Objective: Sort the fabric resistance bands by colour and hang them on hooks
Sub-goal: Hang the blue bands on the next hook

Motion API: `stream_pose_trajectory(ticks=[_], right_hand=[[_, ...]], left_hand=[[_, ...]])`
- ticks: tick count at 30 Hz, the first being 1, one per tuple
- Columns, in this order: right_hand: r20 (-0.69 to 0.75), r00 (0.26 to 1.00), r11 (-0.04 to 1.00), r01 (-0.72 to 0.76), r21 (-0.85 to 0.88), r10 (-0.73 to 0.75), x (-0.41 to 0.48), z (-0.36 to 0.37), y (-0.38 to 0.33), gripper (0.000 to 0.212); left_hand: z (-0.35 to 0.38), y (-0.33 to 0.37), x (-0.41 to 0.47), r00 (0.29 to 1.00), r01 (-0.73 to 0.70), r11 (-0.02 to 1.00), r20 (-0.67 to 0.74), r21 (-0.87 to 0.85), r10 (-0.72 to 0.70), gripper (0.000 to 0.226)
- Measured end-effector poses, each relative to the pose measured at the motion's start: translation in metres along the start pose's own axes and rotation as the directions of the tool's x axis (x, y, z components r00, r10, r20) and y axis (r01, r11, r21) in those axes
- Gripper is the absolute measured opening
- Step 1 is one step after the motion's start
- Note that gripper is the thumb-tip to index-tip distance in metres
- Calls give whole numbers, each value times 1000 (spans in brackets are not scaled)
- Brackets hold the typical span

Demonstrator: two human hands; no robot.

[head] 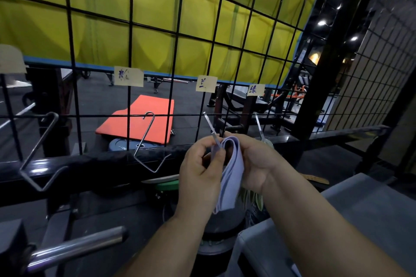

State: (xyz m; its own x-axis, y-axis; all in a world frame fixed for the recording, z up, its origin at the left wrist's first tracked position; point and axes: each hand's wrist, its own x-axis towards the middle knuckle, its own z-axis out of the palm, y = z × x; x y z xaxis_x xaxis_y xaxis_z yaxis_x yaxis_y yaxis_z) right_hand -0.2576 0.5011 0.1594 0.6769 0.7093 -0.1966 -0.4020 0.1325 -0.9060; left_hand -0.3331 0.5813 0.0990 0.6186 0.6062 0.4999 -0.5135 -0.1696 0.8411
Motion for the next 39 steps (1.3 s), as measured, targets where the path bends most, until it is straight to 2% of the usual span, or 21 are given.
stream_pose_trajectory(ticks=[7, 14, 17, 22, 26, 29, 34, 37, 39], right_hand=[[53, 998, 999, -25, 43, 23, -1, 0, 2, 28], [107, 991, 992, -89, 92, 79, -1, -4, 7, 26], [124, 992, 999, -33, 22, 30, -5, -2, 5, 25], [25, 1000, 996, -11, -85, 14, -4, -5, 3, 19], [-39, 999, 973, -2, -233, -7, -5, -7, 6, 41], [-54, 998, 964, 22, -266, -37, -4, -7, 9, 43], [-14, 995, 937, 87, -338, -97, -4, -8, 9, 43], [40, 989, 917, 150, -370, -145, -6, -7, 10, 30], [50, 986, 913, 169, -373, -162, -5, -7, 11, 30]], left_hand=[[-2, 2, -1, 1000, 2, 1000, 4, 27, -2, 21], [-7, -1, -1, 991, -118, 980, -41, 160, 126, 27], [-7, -4, -1, 985, -153, 970, -48, 187, 164, 28], [-5, -6, -1, 980, -188, 969, -28, 162, 195, 27], [-4, -5, -1, 978, -188, 968, -53, 165, 200, 28], [-2, -6, -2, 970, -203, 960, -97, 192, 224, 29], [4, -11, -1, 957, -203, 956, -163, 210, 239, 28], [8, -10, 0, 946, -192, 960, -224, 204, 236, 28], [10, -7, 0, 941, -189, 964, -244, 188, 232, 27]])
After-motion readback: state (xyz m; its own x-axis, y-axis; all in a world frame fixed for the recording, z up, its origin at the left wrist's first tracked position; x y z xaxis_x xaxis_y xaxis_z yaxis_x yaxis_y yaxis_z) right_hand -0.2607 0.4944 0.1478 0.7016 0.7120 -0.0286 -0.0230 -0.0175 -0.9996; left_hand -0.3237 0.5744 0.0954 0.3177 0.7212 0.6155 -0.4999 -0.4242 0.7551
